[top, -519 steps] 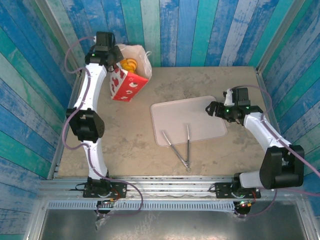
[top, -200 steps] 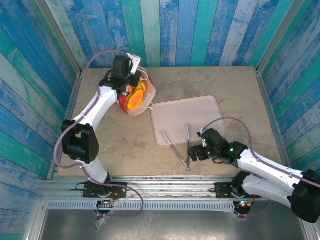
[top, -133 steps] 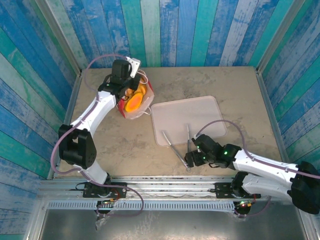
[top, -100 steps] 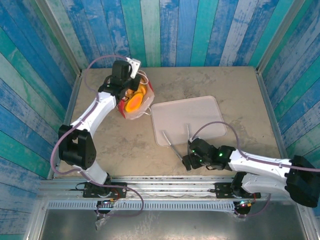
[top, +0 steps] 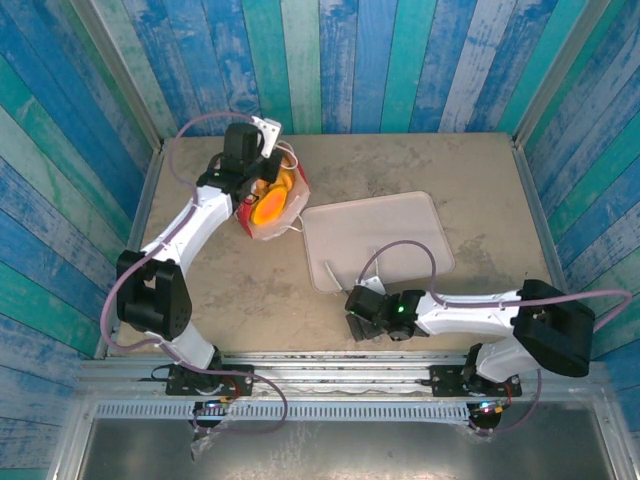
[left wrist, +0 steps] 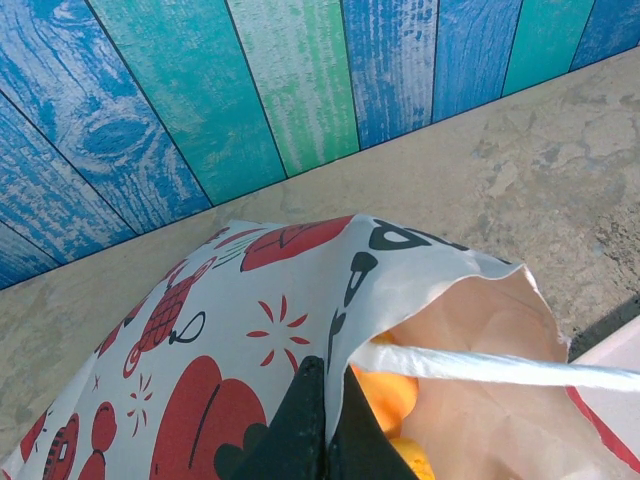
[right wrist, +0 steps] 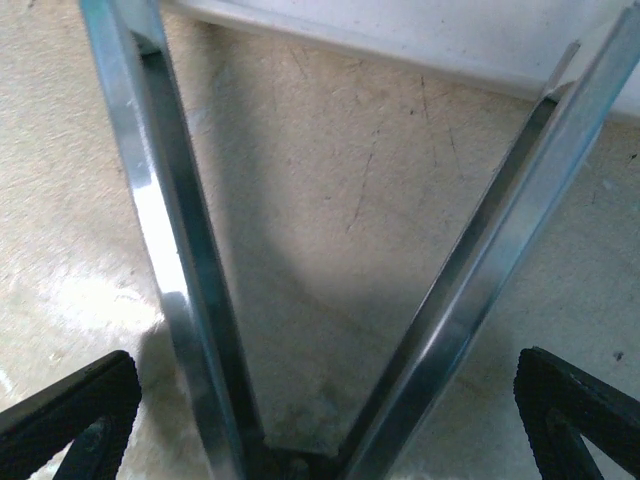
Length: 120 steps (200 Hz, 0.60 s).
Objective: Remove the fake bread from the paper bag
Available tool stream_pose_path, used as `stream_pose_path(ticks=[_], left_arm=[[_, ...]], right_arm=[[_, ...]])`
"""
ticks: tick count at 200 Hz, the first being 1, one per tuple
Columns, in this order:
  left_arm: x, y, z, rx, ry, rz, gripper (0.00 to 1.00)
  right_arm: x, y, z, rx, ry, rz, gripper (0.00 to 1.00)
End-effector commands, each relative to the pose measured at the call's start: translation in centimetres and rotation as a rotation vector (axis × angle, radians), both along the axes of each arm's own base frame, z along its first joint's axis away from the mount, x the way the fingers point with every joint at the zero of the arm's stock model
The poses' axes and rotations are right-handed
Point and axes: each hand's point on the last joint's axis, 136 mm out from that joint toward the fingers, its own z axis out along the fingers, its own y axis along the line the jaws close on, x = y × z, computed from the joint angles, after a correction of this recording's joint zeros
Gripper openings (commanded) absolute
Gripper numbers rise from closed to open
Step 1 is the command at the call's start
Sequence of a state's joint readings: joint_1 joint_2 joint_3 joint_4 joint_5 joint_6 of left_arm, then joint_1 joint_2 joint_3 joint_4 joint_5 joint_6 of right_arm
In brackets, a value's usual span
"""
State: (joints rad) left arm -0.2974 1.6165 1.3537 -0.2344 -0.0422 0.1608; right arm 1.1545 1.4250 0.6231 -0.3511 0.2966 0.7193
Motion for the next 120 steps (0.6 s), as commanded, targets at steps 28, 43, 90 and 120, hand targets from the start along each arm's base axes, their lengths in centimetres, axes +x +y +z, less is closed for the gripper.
stream_pose_path(ticks=[28, 43, 90, 120], left_arm=[[-1.2, -0.4, 7.2, -0.078, -0.187, -0.026, 0.03], [-1.3, -0.4, 7.1, -0.078, -0.184, -0.028, 0.03], [-1.2, -0.5, 7.0, -0.080, -0.182, -0.028, 0.03], [-1.1, -0.4, 6.9, -0.081, -0.183, -0.029, 0.03]], right_arm=[[1.2, 0.2, -0.5, -0.042, -0.047, -0.057, 1.00], [1.4, 0.0, -1.0, -0.060, -0.049, -0.078, 1.00], [1.5, -0.4, -1.9, -0.098, -0.048, -0.102, 1.00], [1.4, -0.9, -2.1, -0.104, -0.047, -0.107, 0.99]])
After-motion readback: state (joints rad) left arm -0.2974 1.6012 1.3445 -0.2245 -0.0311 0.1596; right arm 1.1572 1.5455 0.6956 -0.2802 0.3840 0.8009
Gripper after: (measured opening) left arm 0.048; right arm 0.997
